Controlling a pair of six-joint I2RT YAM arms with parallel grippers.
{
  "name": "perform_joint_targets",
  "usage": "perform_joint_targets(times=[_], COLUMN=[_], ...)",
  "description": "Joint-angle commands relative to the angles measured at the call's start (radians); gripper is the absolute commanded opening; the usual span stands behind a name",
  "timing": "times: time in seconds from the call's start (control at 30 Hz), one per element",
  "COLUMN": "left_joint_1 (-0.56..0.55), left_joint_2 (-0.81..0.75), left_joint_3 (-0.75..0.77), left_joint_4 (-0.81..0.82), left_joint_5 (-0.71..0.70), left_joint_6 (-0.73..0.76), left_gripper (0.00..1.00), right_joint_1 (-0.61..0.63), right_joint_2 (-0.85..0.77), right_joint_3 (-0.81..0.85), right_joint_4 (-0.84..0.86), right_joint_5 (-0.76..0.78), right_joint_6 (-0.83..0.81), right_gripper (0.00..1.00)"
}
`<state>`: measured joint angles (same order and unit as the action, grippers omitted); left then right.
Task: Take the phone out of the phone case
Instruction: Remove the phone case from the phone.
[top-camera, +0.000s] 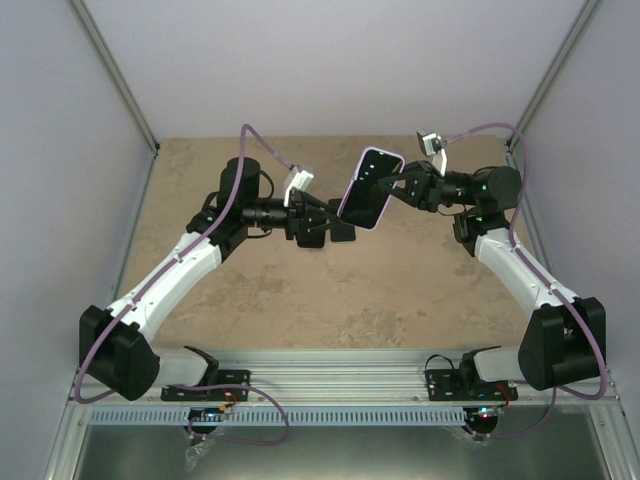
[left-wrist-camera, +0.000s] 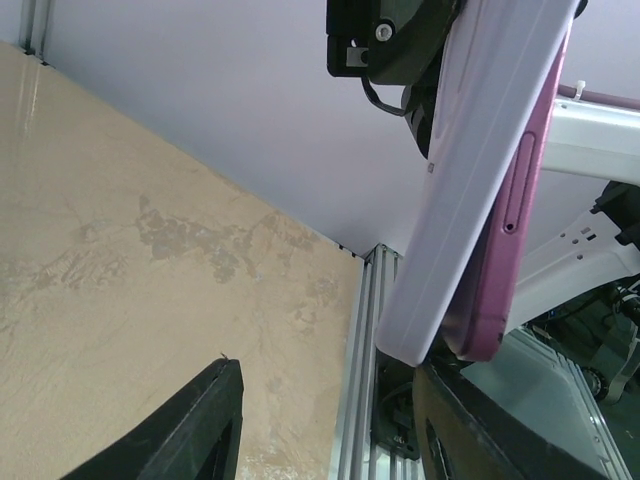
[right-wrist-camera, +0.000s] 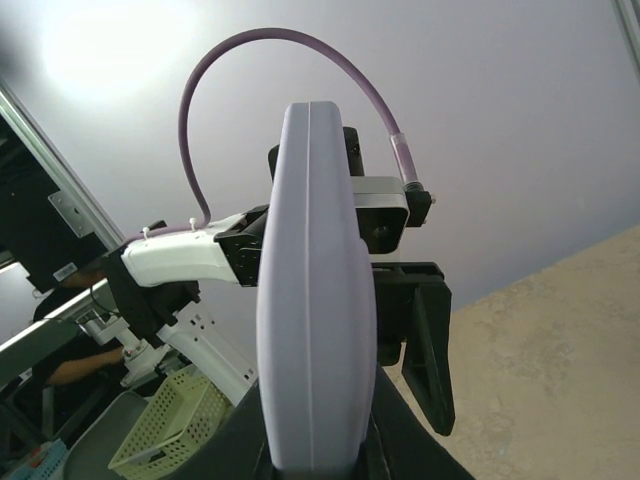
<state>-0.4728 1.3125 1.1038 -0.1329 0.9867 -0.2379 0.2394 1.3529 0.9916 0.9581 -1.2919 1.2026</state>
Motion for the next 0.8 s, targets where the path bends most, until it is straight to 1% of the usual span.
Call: perform_joint_targets(times=[0.0,0.5,0.77], left_joint_1=[0.040,0.045,0.046], left_joint_2=[0.039,0.067,0.064], left_joint_3=[-0.002,0.018,0.023], left_joint_4=[0.004,0.018,0.026], left_joint_5=[-0.124,-0.120,-0.097], left_joint_6=[-0.019,-0.044,-0.041], left_gripper=[0.48,0.47,0.46], right_joint_1=[0.046,0.133,0.157], right_joint_2=[-0.026,-0.002,0.001], right_joint_3=[0.007,-0.014,-0.021], right_joint_4=[0.094,0.088,-0.012], right_joint_5=[-0.065,-0.119,-0.138], right_joint_6=[0.076,0.049,-0.032], right_gripper=[0.01,0.01,0.01])
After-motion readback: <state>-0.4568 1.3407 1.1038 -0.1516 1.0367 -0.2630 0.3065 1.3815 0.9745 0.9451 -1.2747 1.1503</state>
